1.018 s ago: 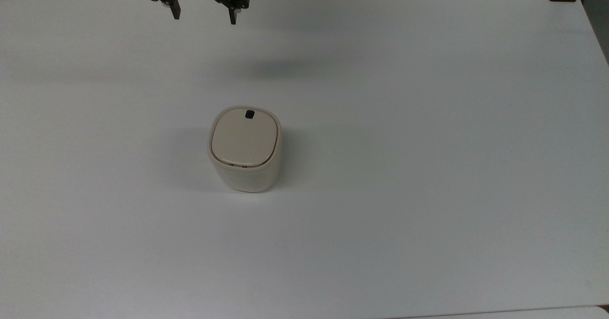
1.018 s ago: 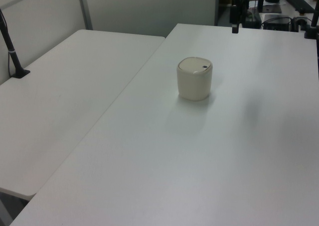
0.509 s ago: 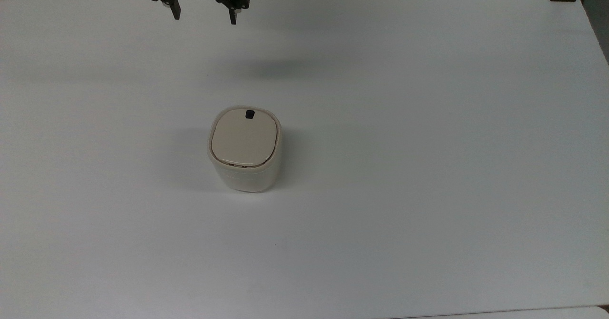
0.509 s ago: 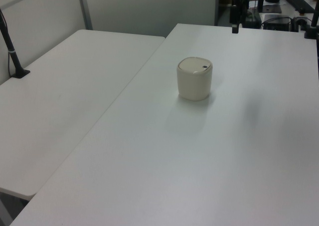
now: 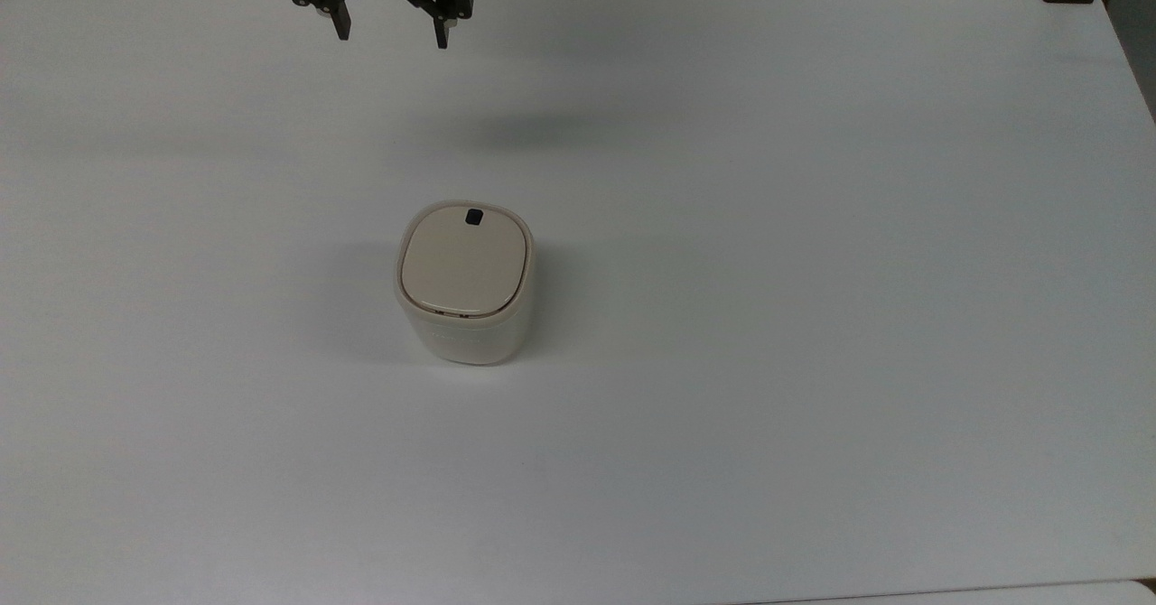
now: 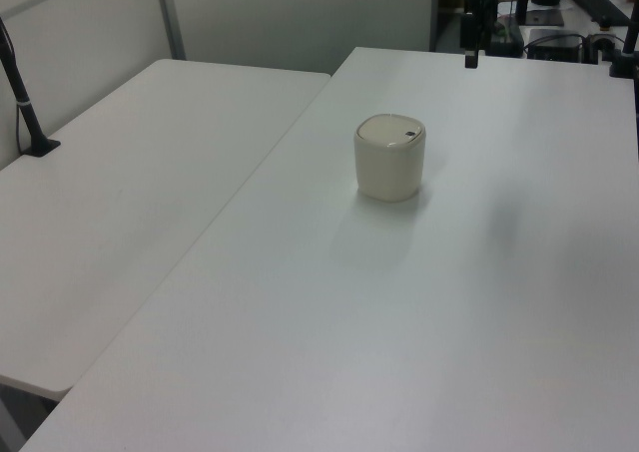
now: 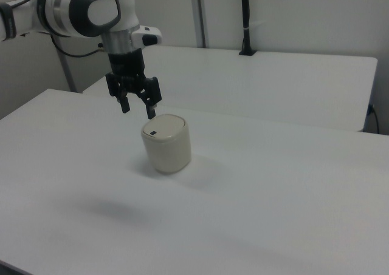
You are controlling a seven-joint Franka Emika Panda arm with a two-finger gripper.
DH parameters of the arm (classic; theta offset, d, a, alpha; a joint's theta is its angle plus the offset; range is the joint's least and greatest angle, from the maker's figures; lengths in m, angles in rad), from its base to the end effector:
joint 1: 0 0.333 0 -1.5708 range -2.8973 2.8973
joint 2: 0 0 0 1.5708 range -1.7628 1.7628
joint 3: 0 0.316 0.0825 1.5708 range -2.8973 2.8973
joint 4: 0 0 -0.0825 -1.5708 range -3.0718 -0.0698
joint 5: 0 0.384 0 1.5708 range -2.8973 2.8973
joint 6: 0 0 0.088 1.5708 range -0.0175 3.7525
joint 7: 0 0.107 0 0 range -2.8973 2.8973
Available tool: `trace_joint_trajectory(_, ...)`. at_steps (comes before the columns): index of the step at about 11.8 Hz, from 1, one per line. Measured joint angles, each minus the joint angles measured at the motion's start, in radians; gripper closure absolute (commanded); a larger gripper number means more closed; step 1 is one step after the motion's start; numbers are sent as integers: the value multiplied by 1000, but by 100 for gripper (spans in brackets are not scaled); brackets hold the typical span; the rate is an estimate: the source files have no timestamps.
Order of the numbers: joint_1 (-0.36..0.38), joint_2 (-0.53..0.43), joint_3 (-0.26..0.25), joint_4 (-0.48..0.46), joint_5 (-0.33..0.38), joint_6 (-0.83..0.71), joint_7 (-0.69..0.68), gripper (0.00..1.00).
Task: Open the trash bin
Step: 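Lower the gripper onto the lid of the cream trash bin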
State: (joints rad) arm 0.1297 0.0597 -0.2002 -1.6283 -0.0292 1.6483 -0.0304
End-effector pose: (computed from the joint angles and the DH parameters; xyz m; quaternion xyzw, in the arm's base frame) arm 0.5742 -0.0404 0.5709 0.9994 -0.0186 -0.0203 0.0195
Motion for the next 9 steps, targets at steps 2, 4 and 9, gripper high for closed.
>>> trace_joint_trajectory(2,1,3,0,0,0,0,0,94)
trace_joint_trajectory(4,3,14,0,0,0,0,0,100)
trace_joint_trajectory(9,22,90,6,27,42,195,0,100)
